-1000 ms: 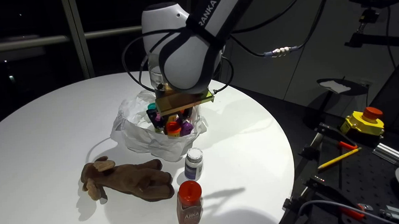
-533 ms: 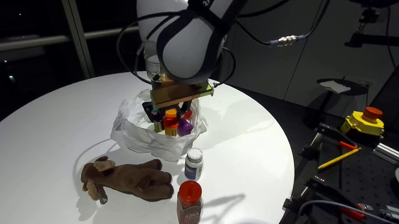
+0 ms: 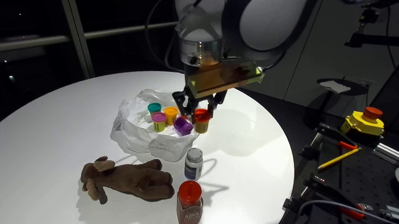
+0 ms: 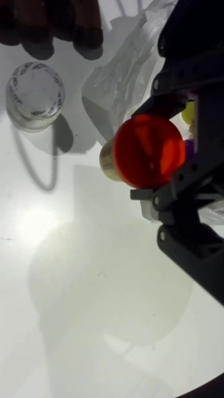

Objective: Take everything out of the plastic bag

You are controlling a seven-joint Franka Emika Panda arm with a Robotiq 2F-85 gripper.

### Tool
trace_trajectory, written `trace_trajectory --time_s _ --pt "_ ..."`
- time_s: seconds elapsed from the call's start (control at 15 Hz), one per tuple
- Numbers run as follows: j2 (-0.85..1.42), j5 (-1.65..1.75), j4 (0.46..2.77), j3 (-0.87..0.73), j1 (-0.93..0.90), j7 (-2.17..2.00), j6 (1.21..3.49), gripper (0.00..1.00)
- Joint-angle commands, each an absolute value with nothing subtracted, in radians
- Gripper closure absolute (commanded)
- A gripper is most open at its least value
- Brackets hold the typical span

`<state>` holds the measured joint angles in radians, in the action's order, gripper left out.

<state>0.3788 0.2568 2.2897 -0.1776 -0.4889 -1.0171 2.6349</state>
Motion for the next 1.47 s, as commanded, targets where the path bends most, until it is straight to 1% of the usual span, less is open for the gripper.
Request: trace_trajectory --time_s 0.0,0.27,0.8,1.2,1.4 --pt "0.315 0.305 2.436 -0.13 -0.447 -1.056 2.748 0.72" --pt "0.399 0.32 2.438 -0.138 -0.465 -1.069 2.854 0.72" --pt "0.56 0.275 2.349 -0.169 -0.514 -1.054 2.871 0.72" --pt "0.545 0.262 2.369 -0.223 -0.534 -1.106 2.917 0.72" --pt "0.525 0.251 2.407 -0.233 -0.538 -1.103 2.991 0.72"
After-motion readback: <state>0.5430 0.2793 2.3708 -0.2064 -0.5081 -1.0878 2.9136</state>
